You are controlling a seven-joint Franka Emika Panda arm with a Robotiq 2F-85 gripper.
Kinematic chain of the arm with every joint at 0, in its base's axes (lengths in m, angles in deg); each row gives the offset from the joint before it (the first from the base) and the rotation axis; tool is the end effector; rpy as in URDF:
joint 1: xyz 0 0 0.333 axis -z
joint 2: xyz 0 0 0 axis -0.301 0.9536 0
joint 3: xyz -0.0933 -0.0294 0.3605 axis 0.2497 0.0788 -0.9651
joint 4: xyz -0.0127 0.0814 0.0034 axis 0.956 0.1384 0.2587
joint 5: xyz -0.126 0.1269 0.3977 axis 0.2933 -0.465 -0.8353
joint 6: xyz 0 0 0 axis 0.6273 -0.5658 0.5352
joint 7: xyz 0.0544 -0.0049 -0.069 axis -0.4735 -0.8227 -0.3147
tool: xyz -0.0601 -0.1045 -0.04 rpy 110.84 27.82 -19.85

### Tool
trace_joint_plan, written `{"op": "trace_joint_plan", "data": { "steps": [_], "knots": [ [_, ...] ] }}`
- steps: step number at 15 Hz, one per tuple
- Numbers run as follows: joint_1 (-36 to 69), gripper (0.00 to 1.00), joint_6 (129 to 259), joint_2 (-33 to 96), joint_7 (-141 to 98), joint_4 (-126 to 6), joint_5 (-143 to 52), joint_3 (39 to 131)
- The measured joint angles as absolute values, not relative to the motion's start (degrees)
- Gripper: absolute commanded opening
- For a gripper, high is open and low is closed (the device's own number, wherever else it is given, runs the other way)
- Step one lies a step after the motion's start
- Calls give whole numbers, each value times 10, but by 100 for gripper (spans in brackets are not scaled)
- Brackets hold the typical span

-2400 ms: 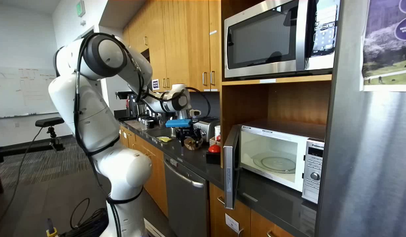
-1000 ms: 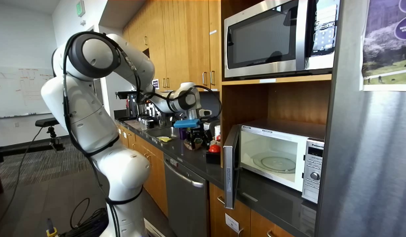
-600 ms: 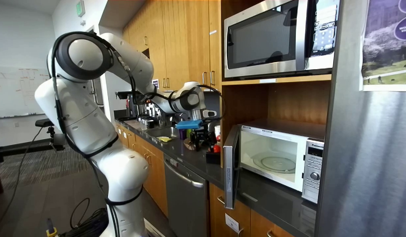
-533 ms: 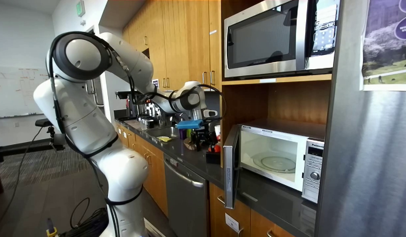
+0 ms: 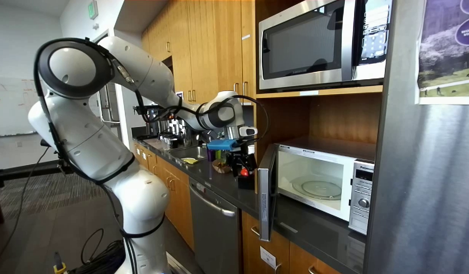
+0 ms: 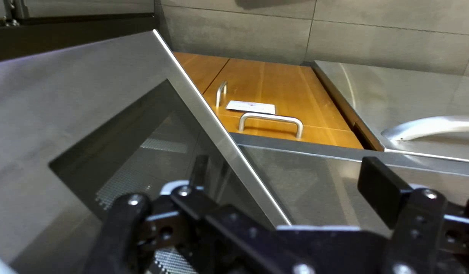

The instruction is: Close the door of the microwave

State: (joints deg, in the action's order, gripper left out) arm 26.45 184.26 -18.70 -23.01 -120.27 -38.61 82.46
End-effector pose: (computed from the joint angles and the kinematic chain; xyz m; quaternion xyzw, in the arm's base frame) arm 0.3678 -0.0767 0.4370 0.9940 -0.0698 0.0459 0.0709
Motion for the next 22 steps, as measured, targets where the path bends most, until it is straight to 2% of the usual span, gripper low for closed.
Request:
{"op": "trace_joint_plan", "data": {
  "steps": [13,22],
  "knots": [
    [295,100,1859,-209,-201,-1209,-342,831],
    [329,100,1924,-135,-165,-1141,-274,829]
  ]
}}
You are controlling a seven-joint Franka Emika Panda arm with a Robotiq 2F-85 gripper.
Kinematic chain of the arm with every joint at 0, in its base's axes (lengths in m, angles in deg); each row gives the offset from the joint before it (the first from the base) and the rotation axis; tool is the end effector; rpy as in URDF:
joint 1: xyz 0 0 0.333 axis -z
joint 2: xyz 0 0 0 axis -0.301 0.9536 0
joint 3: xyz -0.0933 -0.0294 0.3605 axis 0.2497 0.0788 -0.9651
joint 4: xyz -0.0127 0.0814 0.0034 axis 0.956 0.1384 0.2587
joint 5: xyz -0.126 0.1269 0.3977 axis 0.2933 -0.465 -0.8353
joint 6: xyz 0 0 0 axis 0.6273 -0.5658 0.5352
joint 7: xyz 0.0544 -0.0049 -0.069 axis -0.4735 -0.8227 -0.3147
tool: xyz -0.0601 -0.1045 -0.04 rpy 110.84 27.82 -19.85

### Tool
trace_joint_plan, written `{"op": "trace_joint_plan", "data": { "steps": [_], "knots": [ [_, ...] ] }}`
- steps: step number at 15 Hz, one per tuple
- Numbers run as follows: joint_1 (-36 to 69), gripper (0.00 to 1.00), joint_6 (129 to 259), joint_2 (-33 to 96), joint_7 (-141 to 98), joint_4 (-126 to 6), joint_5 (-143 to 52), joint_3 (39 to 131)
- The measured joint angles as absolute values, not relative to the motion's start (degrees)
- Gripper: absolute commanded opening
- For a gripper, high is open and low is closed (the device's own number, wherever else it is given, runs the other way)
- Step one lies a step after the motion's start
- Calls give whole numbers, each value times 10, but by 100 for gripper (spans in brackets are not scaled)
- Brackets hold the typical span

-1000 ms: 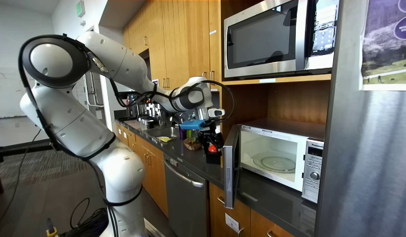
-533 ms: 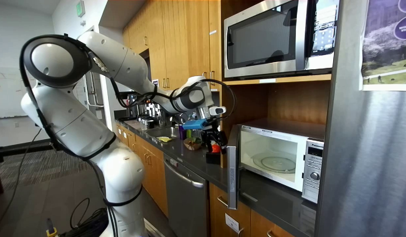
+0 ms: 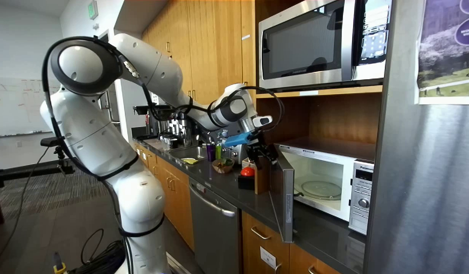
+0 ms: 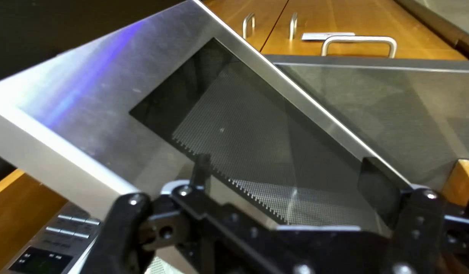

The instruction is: Close the door of the microwave

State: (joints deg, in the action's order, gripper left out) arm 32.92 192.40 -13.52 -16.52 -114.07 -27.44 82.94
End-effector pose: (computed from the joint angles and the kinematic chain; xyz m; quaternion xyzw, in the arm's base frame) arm 0.4056 -0.1395 0.4742 0.9737 -0.1230 0.1187 0.1507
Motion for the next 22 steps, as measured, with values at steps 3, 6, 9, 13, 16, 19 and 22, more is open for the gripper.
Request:
{"op": "trace_joint_plan", "data": {
  "steps": [3,6,9,13,16,19,22],
  "knots": [
    [334,100,1928,-92,-147,-1093,-252,829],
    [334,100,1928,-47,-129,-1050,-238,827],
    [333,100,1916,-17,-115,-1022,-235,827],
    [334,100,1882,-15,-85,-1016,-224,831],
    [336,100,1873,-16,-45,-1016,-209,834],
    [336,100,1877,-12,-25,-1022,-210,835],
    [336,100,1904,-3,-12,-1041,-216,842]
  ]
}}
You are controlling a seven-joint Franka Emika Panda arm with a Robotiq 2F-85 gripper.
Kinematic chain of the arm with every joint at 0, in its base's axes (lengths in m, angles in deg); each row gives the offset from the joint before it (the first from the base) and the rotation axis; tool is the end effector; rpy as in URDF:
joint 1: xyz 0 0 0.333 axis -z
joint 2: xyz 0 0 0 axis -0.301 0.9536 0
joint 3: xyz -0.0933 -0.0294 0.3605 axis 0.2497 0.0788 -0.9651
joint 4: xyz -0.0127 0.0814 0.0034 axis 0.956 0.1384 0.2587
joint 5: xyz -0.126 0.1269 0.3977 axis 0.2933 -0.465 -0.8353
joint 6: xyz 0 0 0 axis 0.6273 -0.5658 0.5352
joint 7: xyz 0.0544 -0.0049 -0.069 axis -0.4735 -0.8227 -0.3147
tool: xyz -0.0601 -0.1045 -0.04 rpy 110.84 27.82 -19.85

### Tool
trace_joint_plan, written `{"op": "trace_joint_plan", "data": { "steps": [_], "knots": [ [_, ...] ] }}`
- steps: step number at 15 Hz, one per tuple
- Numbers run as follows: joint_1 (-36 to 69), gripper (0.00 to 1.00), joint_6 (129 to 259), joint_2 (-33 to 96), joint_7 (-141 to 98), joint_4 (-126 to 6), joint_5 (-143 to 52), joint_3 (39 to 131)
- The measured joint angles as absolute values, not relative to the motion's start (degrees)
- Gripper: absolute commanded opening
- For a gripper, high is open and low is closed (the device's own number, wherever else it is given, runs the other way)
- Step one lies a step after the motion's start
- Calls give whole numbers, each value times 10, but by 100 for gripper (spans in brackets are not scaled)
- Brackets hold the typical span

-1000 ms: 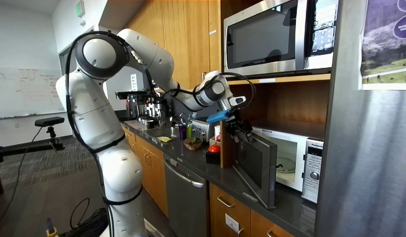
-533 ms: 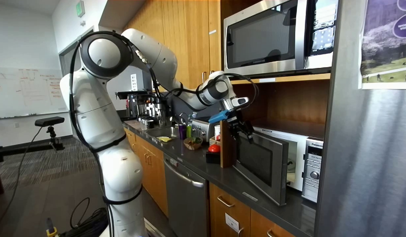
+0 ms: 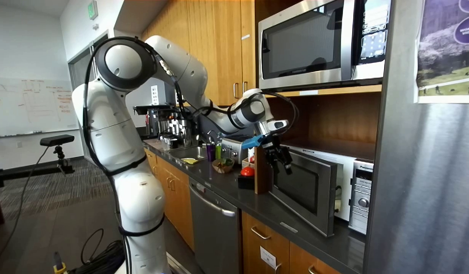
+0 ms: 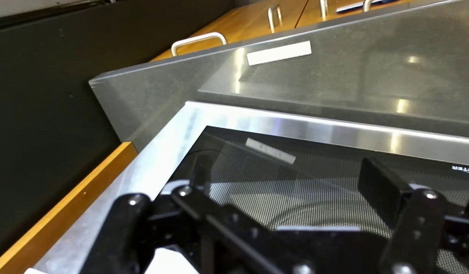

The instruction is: Close the door of the microwave

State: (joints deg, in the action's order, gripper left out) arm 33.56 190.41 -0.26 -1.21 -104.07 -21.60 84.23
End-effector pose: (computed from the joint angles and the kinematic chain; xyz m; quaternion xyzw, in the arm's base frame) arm 0.4655 -0.1818 0.4566 0.9506 -0.2373 0.0918 0.1780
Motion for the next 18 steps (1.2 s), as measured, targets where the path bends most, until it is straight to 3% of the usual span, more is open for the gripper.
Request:
{"op": "trace_joint_plan", "data": {
  "steps": [10,18],
  "knots": [
    [360,100,2058,51,97,-1081,-193,867],
    [368,100,2092,93,248,-1050,-108,870]
  ]
}}
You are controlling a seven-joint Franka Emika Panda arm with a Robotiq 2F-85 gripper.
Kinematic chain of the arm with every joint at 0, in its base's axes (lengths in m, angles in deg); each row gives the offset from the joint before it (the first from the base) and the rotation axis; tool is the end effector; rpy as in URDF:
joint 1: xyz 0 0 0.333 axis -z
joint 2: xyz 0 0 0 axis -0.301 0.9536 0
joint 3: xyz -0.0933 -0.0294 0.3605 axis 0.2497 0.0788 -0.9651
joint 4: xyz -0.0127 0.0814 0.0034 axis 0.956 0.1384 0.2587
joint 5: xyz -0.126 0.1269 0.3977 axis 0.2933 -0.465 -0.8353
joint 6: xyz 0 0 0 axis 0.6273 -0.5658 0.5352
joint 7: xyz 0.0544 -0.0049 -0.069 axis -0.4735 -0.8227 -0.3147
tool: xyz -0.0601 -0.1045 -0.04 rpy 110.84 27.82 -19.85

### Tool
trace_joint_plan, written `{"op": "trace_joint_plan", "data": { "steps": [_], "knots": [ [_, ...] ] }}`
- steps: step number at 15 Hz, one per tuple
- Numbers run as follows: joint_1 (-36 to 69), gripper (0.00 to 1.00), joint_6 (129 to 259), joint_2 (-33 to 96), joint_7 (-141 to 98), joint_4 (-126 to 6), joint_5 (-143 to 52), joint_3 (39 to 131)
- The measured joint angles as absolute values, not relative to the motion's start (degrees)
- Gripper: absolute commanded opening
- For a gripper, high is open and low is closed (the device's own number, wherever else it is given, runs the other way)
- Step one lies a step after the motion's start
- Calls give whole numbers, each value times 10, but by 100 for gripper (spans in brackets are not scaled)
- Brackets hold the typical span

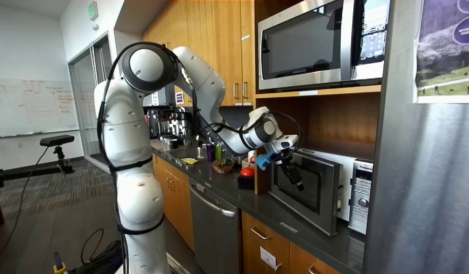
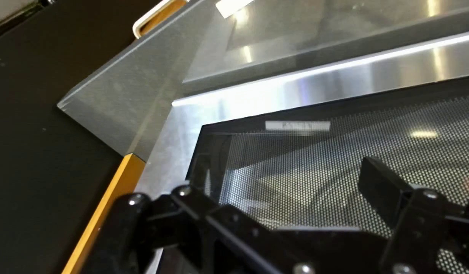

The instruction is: Close the door of the microwave

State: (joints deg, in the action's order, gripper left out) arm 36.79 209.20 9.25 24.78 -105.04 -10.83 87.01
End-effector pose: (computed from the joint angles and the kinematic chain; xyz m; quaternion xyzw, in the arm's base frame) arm 0.4908 -0.2238 0.3943 0.8904 -0.3804 0.1897 0.1625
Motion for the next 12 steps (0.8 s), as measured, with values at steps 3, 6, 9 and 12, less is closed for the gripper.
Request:
{"op": "trace_joint_plan", "data": {
  "steps": [3,6,9,12],
  "knots": [
    [365,100,2091,105,288,-1023,-82,872],
    [359,100,2091,119,314,-991,-69,875],
    [351,100,2077,121,319,-985,-61,879],
    [345,100,2072,121,322,-984,-61,883]
  ]
}}
